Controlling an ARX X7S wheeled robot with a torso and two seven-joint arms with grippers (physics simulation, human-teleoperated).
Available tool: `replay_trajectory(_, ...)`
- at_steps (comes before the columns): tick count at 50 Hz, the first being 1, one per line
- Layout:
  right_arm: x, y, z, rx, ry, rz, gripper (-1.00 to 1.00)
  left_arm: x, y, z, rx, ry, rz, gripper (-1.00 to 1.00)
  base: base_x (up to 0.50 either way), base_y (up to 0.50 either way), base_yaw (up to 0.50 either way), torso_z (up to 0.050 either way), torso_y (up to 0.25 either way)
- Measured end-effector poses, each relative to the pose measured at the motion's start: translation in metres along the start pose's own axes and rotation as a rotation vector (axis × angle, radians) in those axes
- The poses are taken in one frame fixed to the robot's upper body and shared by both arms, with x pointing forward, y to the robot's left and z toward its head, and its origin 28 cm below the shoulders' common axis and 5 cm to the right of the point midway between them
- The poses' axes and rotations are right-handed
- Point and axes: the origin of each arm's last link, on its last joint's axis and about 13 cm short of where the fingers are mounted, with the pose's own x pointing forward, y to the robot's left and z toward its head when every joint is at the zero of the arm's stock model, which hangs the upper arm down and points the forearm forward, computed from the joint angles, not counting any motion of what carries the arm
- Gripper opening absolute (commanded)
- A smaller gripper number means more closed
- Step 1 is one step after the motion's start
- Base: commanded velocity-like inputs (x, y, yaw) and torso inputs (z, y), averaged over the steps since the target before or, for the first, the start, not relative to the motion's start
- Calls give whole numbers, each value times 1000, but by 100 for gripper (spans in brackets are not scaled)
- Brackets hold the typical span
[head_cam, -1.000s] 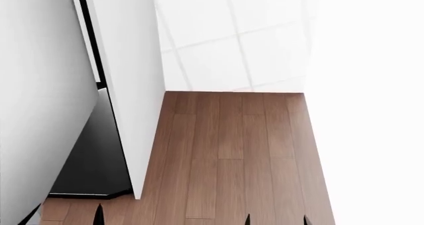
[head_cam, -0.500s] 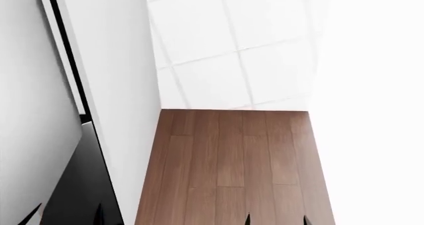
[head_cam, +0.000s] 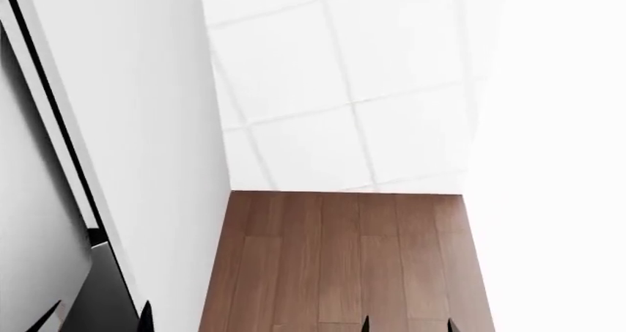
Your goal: Close the fridge door
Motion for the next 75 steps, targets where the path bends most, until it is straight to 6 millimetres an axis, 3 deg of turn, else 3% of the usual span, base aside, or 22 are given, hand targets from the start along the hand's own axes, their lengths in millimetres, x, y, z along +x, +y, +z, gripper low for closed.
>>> replay_trajectory(26,0,1,-1,-2,1,6,100,0,1,1,-3,-2,4,100,500,-1,0,0,1)
replay_trajectory(53,-1,0,-2,-35,-22,2,100,-1,0,2,-6,-7,8,100,0,79,0,0,0)
replay_trajectory(57,0,0,-2,-34,-21,1,100,-1,2,11,-32,-32,26,100,0,0,0,0,0)
replay_trajectory(63,2,0,-4,-31,-18,-1,100,-2,12,44,-81,-115,81,100,0,0,0,0,0)
replay_trajectory(75,5,3,-7,-22,-12,-1,100,-28,42,84,-91,-217,159,100,0,0,0,0,0)
